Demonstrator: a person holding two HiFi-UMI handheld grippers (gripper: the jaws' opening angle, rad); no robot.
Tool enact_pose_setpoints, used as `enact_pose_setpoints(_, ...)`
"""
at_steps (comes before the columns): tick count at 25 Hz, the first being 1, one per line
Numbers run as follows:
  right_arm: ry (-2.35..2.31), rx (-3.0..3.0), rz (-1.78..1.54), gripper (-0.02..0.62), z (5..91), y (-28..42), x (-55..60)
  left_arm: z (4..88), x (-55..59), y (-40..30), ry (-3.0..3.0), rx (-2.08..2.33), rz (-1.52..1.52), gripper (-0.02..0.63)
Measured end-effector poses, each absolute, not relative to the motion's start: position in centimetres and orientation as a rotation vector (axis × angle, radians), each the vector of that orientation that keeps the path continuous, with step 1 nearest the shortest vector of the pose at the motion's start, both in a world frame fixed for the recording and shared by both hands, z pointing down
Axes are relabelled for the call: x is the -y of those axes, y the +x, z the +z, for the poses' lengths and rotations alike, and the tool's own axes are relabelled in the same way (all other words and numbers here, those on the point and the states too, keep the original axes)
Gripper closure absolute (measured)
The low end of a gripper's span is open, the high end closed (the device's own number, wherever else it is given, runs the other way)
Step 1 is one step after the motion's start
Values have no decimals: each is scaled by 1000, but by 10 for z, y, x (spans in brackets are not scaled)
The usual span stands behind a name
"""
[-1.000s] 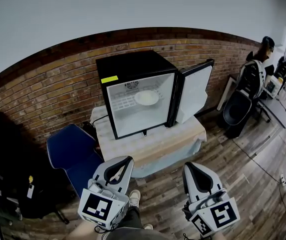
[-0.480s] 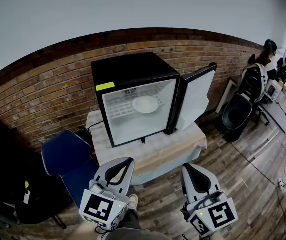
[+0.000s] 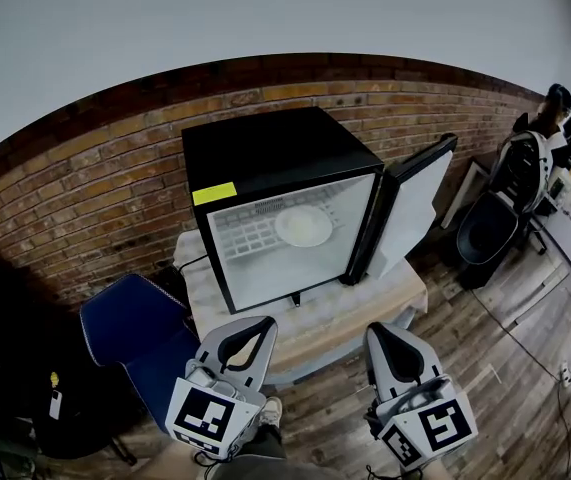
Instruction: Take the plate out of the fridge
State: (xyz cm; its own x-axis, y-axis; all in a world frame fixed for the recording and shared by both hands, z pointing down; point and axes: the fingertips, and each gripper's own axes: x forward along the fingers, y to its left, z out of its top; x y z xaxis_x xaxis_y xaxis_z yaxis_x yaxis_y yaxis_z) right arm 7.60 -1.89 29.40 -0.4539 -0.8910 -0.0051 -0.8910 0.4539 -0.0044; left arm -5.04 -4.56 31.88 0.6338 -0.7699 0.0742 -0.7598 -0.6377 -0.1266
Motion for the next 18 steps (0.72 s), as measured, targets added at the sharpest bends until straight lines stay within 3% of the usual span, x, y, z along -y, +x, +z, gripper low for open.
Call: enact_pose_setpoints(18,-1781,-2659,-73,566,304,54,144,326,167,-59,-2863,-1144,-147,588)
